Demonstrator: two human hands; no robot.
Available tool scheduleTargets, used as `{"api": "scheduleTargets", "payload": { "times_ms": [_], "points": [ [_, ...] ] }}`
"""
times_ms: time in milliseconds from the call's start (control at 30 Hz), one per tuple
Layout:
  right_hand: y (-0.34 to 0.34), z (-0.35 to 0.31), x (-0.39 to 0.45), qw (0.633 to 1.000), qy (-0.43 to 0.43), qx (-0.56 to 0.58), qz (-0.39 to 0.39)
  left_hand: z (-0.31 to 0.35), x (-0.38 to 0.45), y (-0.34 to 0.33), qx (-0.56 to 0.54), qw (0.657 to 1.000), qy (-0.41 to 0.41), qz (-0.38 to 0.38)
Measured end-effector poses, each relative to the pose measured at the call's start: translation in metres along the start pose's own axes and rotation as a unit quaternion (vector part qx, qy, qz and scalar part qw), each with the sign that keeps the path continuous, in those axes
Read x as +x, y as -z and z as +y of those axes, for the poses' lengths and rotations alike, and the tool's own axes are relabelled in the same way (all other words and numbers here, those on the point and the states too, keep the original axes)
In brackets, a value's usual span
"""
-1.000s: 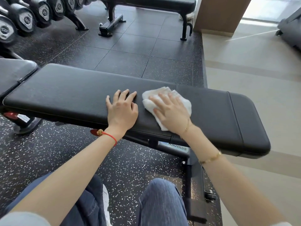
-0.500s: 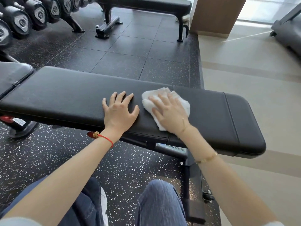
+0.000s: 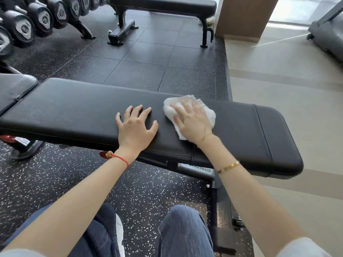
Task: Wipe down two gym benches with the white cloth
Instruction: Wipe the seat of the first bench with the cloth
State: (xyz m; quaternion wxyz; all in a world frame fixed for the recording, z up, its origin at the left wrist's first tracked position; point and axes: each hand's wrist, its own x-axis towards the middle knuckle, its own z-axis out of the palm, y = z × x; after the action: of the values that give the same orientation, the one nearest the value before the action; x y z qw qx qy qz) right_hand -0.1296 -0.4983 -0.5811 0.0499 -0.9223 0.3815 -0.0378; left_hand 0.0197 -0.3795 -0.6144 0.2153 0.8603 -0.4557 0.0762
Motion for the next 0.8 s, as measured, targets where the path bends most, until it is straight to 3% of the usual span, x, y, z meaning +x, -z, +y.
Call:
{"api": "scheduleTargets", "payload": {
  "times_ms": [167,433,633,800],
  "points": [
    [-0.004,0.017,-0.065,0.996,0.070,0.030,0.046,-0.002,-0.001,0.000,-0.002,1.000,-0.008,0.004],
    [0.008,0.059,0.014,0.996,-0.084,-0.010,0.012,-0.001,-0.001,0.001,-0.010,1.000,-0.006,0.004],
    [0.000,0.019,-0.081,0.997,0.053,-0.001,0.047,-0.003,-0.001,0.000,0.001,1.000,-0.008,0.004],
    [0.005,0.055,-0.088,0.997,0.040,0.009,0.067,-0.003,-0.001,-0.001,-0.002,1.000,-0.010,0.001]
  ]
}}
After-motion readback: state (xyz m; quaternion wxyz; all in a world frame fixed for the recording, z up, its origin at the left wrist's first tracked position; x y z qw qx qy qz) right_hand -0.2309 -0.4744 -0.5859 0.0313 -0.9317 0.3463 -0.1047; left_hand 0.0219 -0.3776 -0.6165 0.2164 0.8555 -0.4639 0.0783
